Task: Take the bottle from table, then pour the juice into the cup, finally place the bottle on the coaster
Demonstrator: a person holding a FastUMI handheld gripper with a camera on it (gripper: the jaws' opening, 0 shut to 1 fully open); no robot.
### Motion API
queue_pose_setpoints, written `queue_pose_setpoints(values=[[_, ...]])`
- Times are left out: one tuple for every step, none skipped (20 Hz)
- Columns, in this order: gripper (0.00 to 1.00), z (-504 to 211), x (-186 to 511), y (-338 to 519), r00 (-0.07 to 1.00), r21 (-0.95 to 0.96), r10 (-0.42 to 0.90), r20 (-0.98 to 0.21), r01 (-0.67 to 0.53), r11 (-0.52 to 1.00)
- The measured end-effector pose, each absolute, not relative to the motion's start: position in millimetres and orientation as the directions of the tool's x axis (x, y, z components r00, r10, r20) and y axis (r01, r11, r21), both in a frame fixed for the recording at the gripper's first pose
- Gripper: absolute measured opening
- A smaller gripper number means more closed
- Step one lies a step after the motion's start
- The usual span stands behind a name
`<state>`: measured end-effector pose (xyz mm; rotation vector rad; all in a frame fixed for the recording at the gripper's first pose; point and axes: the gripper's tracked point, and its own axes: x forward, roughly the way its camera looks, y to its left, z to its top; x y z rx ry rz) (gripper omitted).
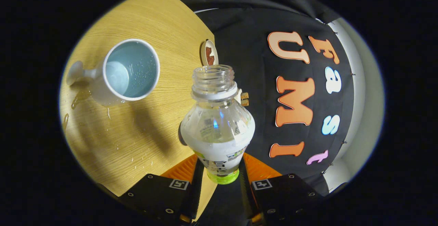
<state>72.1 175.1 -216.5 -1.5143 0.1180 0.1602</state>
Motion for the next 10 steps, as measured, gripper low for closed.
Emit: queue_pose_setpoints(values=[[0.53,-215.4,74.2,175.6,0.985,-0.985,0.037,-0.168,-0.169,0.033],[0.53,-214.5,74.9,175.6,0.986,-0.986,0.037,-0.163,-0.164,0.020],[0.52,-215.9,77.3,174.0,0.987,-0.987,0.035,-0.157,-0.158,0.012],[0.52,-214.6,76.9,174.3,0.987,-0.988,0.035,-0.155,-0.155,0.004],[0.52,-214.3,78.1,174.5,0.988,-0.989,0.035,-0.150,-0.150,-0.008],[0.52,-213.0,78.3,174.1,0.988,-0.989,0.039,-0.146,-0.145,-0.028],[0.53,-210.6,78.8,175.0,0.989,-0.989,0.047,-0.140,-0.137,-0.054],[0.53,-207.6,79.8,177.8,0.990,-0.989,0.060,-0.131,-0.126,-0.078],[0.53,-208.0,81.4,179.2,0.989,-0.988,0.072,-0.128,-0.121,-0.094],[0.53,-207.3,81.6,180.6,0.989,-0.988,0.080,-0.124,-0.116,-0.104]])
